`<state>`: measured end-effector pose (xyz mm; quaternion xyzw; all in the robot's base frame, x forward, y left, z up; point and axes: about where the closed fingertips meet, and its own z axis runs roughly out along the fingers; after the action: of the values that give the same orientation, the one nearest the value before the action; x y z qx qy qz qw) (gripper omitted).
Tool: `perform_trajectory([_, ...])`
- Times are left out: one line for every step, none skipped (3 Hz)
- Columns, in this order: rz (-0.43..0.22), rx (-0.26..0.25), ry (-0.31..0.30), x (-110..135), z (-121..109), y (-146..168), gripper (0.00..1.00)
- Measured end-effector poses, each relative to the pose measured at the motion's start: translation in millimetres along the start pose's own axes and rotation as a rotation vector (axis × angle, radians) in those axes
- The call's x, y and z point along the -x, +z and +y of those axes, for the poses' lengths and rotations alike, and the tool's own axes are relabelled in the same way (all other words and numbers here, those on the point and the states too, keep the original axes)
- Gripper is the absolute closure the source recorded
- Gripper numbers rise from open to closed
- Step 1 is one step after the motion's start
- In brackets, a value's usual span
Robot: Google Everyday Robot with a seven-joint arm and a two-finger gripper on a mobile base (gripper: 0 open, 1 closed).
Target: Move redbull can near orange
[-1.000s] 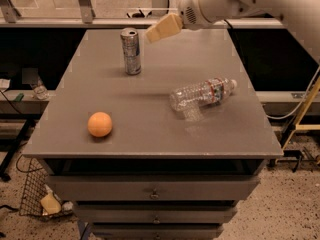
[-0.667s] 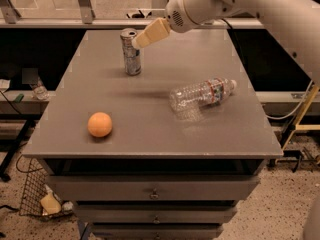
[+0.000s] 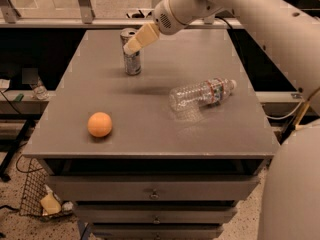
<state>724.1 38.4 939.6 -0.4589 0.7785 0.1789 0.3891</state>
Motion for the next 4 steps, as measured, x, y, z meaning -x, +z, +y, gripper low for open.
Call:
perform_trajectory([0.010, 0.019, -0.007, 5.1, 0.1, 10.9, 0.00])
perform_trajectory([0.017, 0.030, -0.013, 9.2, 0.2, 18.5, 0.00])
perform_trajectory([0.031, 0.043, -0.028, 11.6, 3.7, 27.4, 0.00])
perform_trajectory([0.042, 0.058, -0.043, 15.1, 8.4, 35.3, 0.00])
